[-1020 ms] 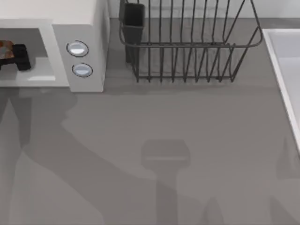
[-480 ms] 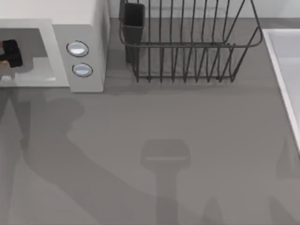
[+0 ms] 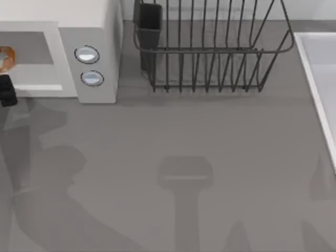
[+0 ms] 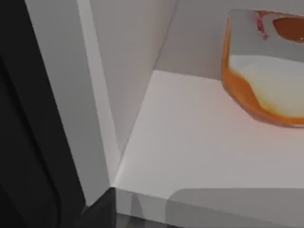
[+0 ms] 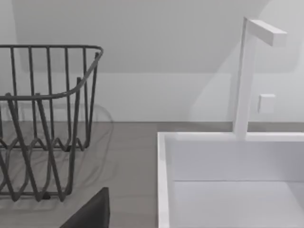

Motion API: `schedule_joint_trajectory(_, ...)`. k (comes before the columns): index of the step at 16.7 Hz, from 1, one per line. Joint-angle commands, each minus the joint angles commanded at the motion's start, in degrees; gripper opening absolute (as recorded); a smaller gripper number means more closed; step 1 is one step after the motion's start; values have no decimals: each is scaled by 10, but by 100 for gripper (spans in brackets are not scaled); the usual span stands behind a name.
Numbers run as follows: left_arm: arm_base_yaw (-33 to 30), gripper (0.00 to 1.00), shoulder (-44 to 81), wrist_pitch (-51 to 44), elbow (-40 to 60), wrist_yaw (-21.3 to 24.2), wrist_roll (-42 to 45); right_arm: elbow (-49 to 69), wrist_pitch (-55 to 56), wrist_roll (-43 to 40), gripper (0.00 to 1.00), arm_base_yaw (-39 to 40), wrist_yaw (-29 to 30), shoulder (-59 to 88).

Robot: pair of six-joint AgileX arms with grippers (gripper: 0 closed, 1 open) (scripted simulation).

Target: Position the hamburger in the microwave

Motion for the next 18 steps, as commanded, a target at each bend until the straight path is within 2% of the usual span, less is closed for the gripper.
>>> schedule_joint_trajectory(9, 18, 100, -80, 123, -191, 40, 19, 0, 0, 0, 100, 0, 0, 0)
schedule_joint_trajectory(12, 16, 100, -83, 154, -223, 50, 30, 0, 0, 0, 100, 0, 0, 0)
schedule_joint_trajectory(18, 14, 100, -70, 155, -242, 54, 35, 0, 0, 0, 100, 0, 0, 0)
